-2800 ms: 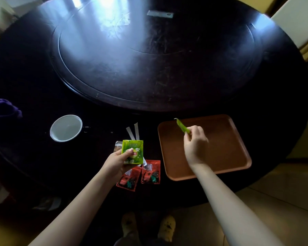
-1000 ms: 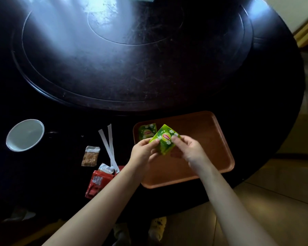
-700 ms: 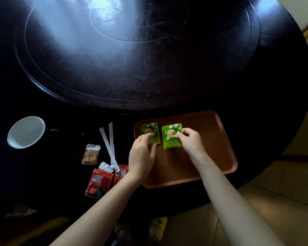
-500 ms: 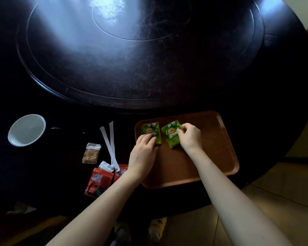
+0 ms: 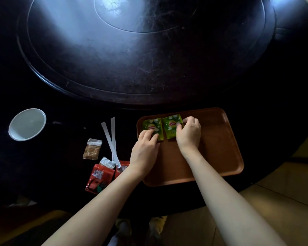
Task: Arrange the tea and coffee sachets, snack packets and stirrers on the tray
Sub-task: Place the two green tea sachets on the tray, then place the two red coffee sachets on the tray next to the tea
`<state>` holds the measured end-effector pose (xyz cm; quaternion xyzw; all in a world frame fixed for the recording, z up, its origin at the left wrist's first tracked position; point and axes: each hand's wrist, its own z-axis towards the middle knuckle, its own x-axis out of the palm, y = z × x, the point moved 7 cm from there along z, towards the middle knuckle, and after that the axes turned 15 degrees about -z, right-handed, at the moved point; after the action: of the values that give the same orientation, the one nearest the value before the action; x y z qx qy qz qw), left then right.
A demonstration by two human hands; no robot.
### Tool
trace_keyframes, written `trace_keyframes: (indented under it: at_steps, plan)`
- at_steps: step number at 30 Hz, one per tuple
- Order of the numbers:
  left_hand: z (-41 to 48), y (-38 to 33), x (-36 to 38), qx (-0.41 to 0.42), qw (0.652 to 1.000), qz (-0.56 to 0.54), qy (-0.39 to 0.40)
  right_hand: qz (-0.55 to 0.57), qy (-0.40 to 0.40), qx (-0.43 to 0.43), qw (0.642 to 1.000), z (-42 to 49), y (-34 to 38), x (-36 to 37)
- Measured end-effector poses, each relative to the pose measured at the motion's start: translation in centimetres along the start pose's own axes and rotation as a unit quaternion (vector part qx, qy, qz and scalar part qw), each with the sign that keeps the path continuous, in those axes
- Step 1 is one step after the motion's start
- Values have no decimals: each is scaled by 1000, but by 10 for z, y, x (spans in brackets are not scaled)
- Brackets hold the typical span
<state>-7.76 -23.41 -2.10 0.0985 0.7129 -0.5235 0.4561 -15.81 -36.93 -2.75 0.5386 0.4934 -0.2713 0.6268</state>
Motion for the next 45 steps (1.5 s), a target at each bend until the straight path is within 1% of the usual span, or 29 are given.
trace_keyframes:
  at_steps: [6, 10, 12, 14, 17, 20, 21, 23, 25, 26, 28, 30, 35, 39, 42, 43, 45]
  plan:
    - [-1, 0, -2, 1, 1000, -6, -6, -9, -12, 5, 1000, -3, 0, 1]
    - [-3, -5, -10, 20, 999, -30, -17, 6, -9, 16, 1000, -4, 0, -2]
    - [-5, -6, -20, 29, 998, -54, -30, 24, -14, 16, 999, -7, 1, -8]
    - [-10, 5, -39, 19, 994, -84, -60, 33, -22, -7, 999, -15, 7, -15]
    - [-27, 46, -78, -35, 985, -115, -125, 41, -21, -69, 997, -40, 29, -23]
    - [-51, 99, -112, -120, 973, -94, -174, 22, 27, -177, 984, -83, 65, -12]
    - [-57, 114, -119, -149, 970, -83, -173, 2, 55, -222, 974, -102, 79, -4]
    - [-62, 137, -123, -190, 970, -64, -139, -43, 113, -303, 945, -138, 101, 19]
    - [-64, 149, -121, -203, 973, -44, -98, -97, 157, -354, 917, -166, 115, 41]
    - [-64, 152, -120, -200, 975, -37, -90, -121, 172, -365, 907, -176, 120, 50]
    - [-63, 154, -121, -193, 976, -36, -96, -157, 187, -368, 897, -188, 128, 64]
    - [-62, 157, -124, -194, 974, -46, -106, -173, 184, -363, 897, -194, 133, 71]
    - [-61, 169, -122, -204, 965, -131, -94, -160, 186, -311, 918, -196, 134, 79]
    - [-70, 169, -123, -195, 962, -153, -111, -134, 204, -270, 931, -198, 132, 82]
    - [-86, 161, -123, -167, 963, -160, -139, -117, 201, -257, 938, -201, 133, 81]
    - [-93, 156, -121, -150, 965, -168, -135, -110, 203, -260, 938, -202, 133, 81]
    - [-103, 148, -115, -119, 967, -204, -94, -82, 209, -271, 936, -207, 135, 81]
